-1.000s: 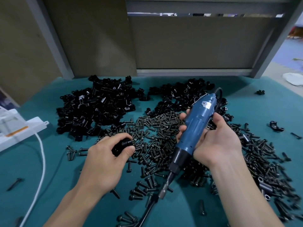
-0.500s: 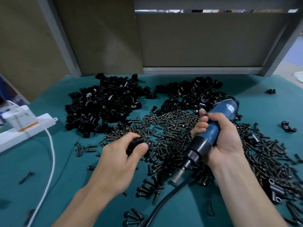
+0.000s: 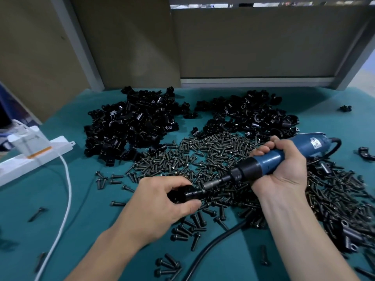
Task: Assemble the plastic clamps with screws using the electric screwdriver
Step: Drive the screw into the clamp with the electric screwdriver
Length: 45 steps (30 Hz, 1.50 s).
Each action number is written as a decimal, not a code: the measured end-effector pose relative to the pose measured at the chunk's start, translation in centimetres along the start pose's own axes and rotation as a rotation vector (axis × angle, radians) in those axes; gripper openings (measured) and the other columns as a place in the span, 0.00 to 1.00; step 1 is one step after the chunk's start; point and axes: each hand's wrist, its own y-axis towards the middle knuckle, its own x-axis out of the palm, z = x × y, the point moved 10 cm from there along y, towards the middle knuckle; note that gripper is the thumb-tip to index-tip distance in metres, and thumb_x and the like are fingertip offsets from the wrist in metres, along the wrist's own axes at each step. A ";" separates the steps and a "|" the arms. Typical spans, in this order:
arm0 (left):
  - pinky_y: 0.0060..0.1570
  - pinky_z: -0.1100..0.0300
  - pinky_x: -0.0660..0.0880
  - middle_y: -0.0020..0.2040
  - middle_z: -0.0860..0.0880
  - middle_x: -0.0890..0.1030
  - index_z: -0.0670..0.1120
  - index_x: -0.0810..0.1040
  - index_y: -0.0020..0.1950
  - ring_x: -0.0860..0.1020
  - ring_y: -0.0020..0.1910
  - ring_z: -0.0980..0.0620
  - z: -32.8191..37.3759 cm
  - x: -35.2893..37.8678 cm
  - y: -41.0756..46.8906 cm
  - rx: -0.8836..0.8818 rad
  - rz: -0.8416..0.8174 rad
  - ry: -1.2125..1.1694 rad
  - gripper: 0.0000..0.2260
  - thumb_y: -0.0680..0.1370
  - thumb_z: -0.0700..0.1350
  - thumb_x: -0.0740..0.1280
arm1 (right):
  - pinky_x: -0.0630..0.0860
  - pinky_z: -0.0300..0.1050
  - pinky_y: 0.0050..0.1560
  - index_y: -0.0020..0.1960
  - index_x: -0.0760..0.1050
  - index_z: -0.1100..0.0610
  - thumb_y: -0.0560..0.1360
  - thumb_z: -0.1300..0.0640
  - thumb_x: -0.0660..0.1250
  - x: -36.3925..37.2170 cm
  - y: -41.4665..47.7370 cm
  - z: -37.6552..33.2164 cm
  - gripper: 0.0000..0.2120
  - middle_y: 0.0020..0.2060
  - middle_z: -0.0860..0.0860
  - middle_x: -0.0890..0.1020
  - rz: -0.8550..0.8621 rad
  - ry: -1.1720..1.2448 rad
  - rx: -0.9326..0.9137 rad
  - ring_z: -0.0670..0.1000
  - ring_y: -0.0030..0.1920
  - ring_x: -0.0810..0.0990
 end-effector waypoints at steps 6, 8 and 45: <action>0.40 0.47 0.80 0.40 0.55 0.85 0.61 0.85 0.46 0.83 0.37 0.51 -0.3 -0.2 0.2 -0.031 0.010 -0.033 0.07 0.71 0.57 0.79 | 0.74 0.38 0.33 0.48 0.73 0.58 0.77 0.66 0.65 0.2 -0.3 0.2 0.04 0.32 0.49 0.76 -0.016 0.006 0.004 0.46 0.28 0.73; 0.40 0.46 0.81 0.40 0.53 0.85 0.60 0.85 0.46 0.82 0.37 0.49 -0.3 -0.2 0.2 -0.035 0.006 -0.054 0.06 0.72 0.56 0.79 | 0.74 0.38 0.34 0.48 0.73 0.58 0.77 0.66 0.65 0.3 -0.4 0.2 0.04 0.32 0.49 0.76 -0.024 0.017 0.005 0.46 0.28 0.74; 0.29 0.61 0.66 0.29 0.53 0.82 0.56 0.88 0.39 0.71 0.25 0.55 -1.2 -0.4 0.4 -0.204 -0.270 -0.037 0.09 0.71 0.60 0.78 | 0.79 0.53 0.55 0.62 0.80 0.61 0.76 0.28 0.62 -0.6 -0.8 1.5 0.37 0.45 0.57 0.81 0.018 0.055 0.238 0.57 0.39 0.81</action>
